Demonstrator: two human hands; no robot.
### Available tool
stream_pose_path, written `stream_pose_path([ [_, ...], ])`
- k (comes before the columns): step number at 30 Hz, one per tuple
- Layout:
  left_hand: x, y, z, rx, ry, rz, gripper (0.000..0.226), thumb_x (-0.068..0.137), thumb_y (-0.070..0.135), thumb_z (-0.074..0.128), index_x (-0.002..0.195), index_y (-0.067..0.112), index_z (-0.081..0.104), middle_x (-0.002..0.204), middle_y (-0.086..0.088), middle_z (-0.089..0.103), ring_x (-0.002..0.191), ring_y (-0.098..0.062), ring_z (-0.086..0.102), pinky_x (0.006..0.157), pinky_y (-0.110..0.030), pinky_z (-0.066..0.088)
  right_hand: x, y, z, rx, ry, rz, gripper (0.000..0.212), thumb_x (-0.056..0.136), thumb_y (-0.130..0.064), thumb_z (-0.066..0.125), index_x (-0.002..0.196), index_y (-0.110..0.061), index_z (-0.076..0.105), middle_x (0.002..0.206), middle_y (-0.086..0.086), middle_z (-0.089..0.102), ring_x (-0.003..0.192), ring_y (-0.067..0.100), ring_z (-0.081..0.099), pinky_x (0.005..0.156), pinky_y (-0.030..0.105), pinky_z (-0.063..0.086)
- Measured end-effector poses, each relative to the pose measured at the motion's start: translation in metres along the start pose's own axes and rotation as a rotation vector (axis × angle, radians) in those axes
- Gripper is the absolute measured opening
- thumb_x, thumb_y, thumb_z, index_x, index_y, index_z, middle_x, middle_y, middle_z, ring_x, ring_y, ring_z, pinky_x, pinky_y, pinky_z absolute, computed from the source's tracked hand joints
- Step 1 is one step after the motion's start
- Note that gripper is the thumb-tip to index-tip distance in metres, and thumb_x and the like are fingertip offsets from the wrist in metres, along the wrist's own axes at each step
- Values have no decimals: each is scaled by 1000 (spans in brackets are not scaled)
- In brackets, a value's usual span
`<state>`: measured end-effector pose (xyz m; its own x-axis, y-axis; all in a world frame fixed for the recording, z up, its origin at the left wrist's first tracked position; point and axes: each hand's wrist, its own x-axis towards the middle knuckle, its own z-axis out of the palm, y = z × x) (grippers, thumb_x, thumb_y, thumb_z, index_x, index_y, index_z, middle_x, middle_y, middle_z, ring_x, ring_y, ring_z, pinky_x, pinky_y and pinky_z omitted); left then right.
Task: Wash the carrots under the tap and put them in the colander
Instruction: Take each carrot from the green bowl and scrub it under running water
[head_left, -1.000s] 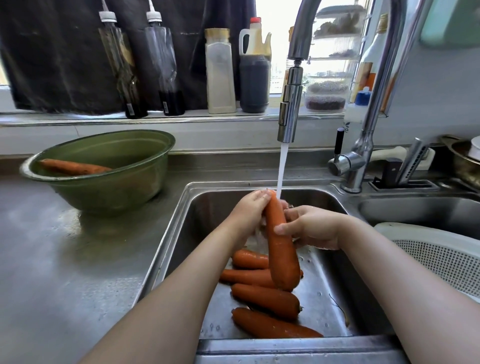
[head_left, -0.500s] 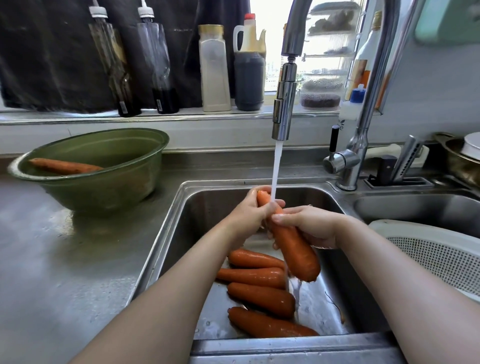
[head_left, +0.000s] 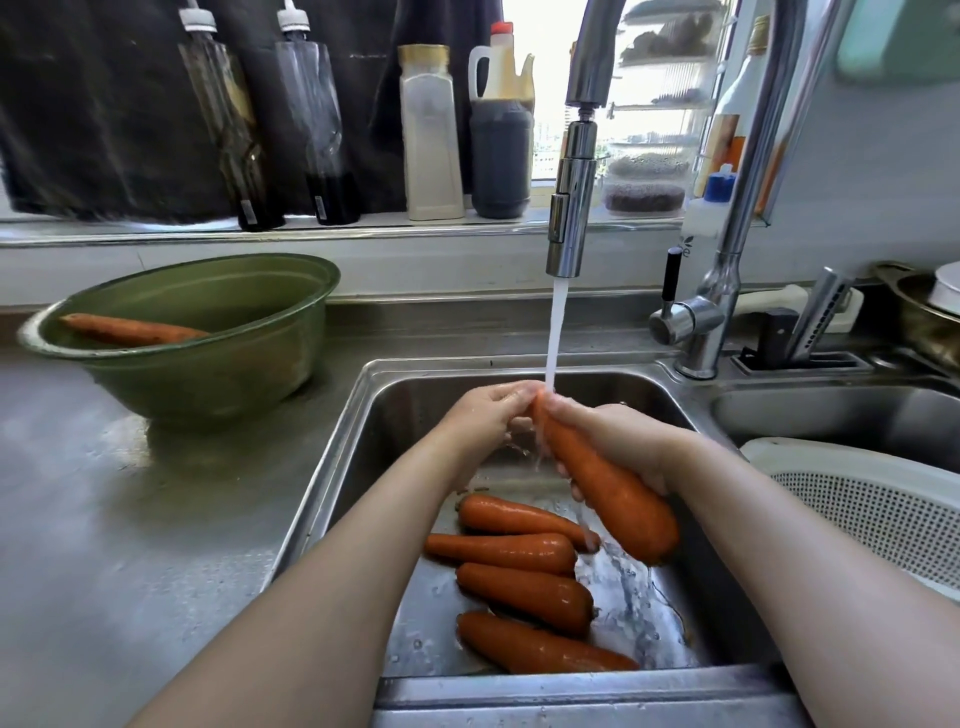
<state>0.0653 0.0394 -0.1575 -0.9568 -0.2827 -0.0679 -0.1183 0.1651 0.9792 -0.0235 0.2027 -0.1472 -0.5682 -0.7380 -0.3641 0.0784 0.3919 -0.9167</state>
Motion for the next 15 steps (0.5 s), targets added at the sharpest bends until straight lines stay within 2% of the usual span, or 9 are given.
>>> stream_pose_path([
  [2, -2, 1, 0, 17, 34, -21, 35, 105, 47, 52, 128, 30, 71, 107, 6, 79, 108, -14, 68, 113, -46, 40, 2, -1, 7, -26, 10, 3, 79, 86, -80, 56, 97, -3, 70, 81, 17, 68, 67, 30, 67, 65, 37, 59],
  [4, -3, 2, 0, -12, 70, -35, 35, 101, 51, 57, 123, 30, 73, 107, 5, 79, 107, -12, 68, 113, -45, 38, 2, -3, 10, -17, -8, 4, 78, 88, -80, 52, 97, -4, 67, 82, 17, 68, 68, 32, 67, 65, 38, 60],
  [7, -3, 5, 0, -90, 124, -40, 34, 97, 51, 62, 115, 26, 76, 108, 1, 77, 107, -17, 66, 115, -48, 38, 5, -3, 7, 100, -91, -31, 62, 102, -59, 49, 116, -1, 63, 93, 15, 71, 81, 33, 70, 76, 44, 60],
  [9, -4, 7, 0, -123, 167, -45, 44, 93, 56, 65, 121, 23, 74, 116, -2, 73, 115, -23, 63, 116, -54, 38, 6, -2, 5, 215, -163, -38, 46, 108, -40, 48, 129, 0, 56, 103, 16, 70, 91, 33, 70, 86, 49, 57],
  [11, -6, 9, 1, -144, 174, -31, 52, 90, 59, 66, 126, 21, 73, 121, -3, 72, 120, -25, 60, 115, -54, 38, 6, -1, 3, 251, -191, -36, 42, 104, -33, 52, 132, -2, 56, 106, 15, 70, 95, 32, 70, 93, 52, 55],
  [13, -6, 9, 0, -146, 176, -22, 47, 91, 55, 68, 122, 19, 75, 117, -6, 74, 116, -22, 62, 108, -43, 42, 8, -1, 5, 224, -155, -30, 47, 101, -42, 58, 128, -3, 60, 103, 15, 70, 91, 31, 70, 93, 51, 55],
  [15, -7, 9, 0, -147, 174, -4, 37, 93, 47, 70, 114, 19, 78, 107, -9, 77, 101, -15, 66, 88, -25, 48, 8, -3, 9, 153, -102, -24, 58, 99, -58, 56, 114, -3, 67, 92, 14, 70, 80, 29, 69, 80, 45, 59],
])
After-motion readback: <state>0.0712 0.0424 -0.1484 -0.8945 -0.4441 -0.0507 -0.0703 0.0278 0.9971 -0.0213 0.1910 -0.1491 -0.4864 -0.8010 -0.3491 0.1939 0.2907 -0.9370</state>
